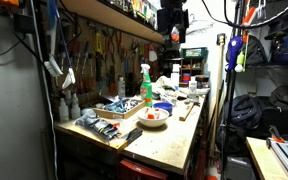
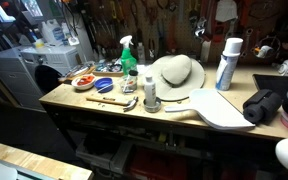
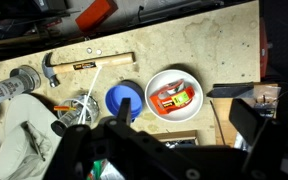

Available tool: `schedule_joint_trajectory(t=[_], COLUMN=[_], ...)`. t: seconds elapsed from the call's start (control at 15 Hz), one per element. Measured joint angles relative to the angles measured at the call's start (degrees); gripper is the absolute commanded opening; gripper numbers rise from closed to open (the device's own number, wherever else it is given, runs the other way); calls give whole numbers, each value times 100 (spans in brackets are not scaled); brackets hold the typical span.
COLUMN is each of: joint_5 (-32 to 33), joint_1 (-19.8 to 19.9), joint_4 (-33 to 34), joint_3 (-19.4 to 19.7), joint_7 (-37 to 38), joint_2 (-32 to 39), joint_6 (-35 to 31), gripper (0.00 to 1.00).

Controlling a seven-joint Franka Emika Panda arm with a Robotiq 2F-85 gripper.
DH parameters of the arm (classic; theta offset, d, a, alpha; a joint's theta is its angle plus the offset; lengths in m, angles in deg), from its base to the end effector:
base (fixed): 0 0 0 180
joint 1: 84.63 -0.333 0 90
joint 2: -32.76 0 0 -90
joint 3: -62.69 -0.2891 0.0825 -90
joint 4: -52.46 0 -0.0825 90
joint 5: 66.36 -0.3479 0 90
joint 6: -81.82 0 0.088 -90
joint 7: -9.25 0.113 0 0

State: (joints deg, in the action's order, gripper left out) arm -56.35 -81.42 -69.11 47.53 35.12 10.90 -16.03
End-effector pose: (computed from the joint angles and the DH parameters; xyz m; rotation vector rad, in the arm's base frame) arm 0.4049 0.0805 0.5361 2.8504 -0.3372 0.0602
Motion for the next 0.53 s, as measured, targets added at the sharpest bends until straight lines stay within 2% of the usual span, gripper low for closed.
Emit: schedule_joint_trajectory(t=[0.33,0.53], joint_5=[2,4], joint_1=[-39,10], joint_4=[1,-12], joint_3=[49,239], joint_7=[55,567], joint_2=[8,116], joint_6=[0,-100], gripper=[100,100])
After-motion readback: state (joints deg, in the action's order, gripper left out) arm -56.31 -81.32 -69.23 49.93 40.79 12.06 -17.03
